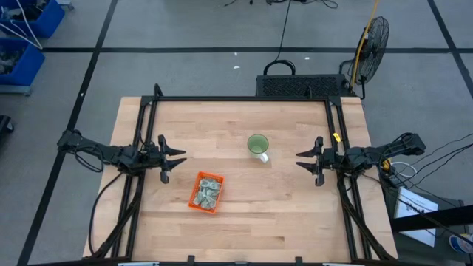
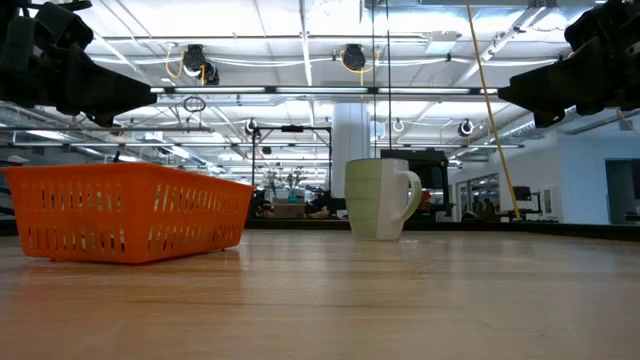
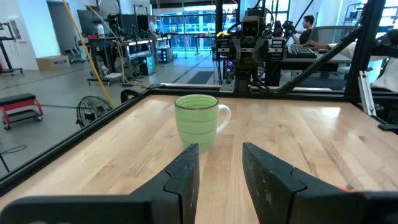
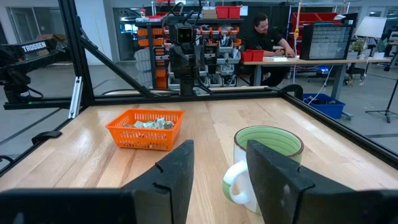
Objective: Pick and place Stevia / Truvia into bins
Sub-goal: Return to Home Position
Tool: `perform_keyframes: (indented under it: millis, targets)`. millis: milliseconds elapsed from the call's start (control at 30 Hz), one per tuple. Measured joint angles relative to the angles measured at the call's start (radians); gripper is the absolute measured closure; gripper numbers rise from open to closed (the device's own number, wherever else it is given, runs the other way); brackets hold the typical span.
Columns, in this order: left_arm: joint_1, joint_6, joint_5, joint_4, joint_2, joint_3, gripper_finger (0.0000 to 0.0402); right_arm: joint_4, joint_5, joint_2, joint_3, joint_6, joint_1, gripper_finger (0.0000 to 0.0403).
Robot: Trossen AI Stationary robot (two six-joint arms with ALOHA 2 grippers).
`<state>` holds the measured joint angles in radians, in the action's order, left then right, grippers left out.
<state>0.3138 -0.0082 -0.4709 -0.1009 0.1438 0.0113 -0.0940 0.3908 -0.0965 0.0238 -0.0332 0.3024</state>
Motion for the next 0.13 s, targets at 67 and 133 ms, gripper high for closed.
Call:
perform_keyframes:
  millis: [67, 133]
  targets:
    - [0.000, 0.000, 0.000, 0.000, 0.000, 0.000, 0.0273, 0.000, 0.000, 0.000, 0.000, 0.000, 0.000, 0.0261]
    - [0.000, 0.000, 0.000, 0.000, 0.000, 0.000, 0.0273, 0.000, 0.000, 0.000, 0.000, 0.000, 0.000, 0.0261]
